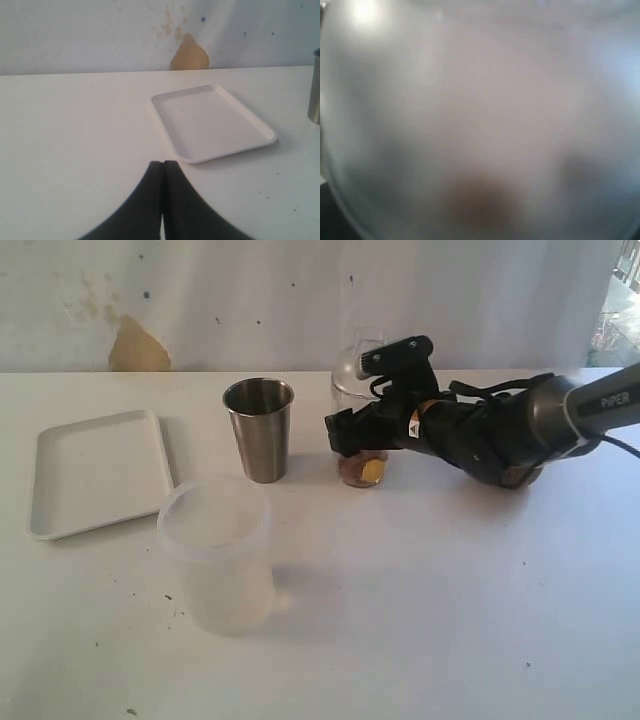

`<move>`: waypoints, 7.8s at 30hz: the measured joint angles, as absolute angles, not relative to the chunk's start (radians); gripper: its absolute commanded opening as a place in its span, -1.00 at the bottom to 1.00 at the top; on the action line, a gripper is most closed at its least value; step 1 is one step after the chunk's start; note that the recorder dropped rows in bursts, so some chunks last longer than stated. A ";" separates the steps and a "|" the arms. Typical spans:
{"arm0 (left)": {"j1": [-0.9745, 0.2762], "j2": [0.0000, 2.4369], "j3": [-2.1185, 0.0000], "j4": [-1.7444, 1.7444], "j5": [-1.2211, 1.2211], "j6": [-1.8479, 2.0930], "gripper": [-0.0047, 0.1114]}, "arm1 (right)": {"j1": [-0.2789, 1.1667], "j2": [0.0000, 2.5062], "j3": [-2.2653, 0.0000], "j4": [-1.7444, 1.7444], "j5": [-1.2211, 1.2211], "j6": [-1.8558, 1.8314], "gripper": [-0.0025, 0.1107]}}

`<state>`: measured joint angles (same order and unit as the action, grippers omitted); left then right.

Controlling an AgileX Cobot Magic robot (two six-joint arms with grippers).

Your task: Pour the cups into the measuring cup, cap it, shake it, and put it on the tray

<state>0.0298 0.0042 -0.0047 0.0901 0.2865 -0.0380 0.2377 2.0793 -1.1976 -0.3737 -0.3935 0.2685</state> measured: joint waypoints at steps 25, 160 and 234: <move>0.030 0.004 -0.005 0.090 0.287 -0.038 -0.92 | 0.238 2.018 -1.198 -0.368 -0.261 0.213 0.86; 0.030 0.004 -0.005 0.090 0.287 -0.038 -0.92 | -0.018 0.004 -0.006 -0.016 0.309 0.058 -0.94; 0.030 0.004 -0.005 0.090 0.287 -0.038 -0.92 | -0.018 0.004 -0.006 -0.027 0.338 0.058 -0.94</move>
<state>0.0298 0.0042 -0.0047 0.0901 0.2865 -0.0380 -0.0175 0.0044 -0.0058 -0.0268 0.3379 0.0579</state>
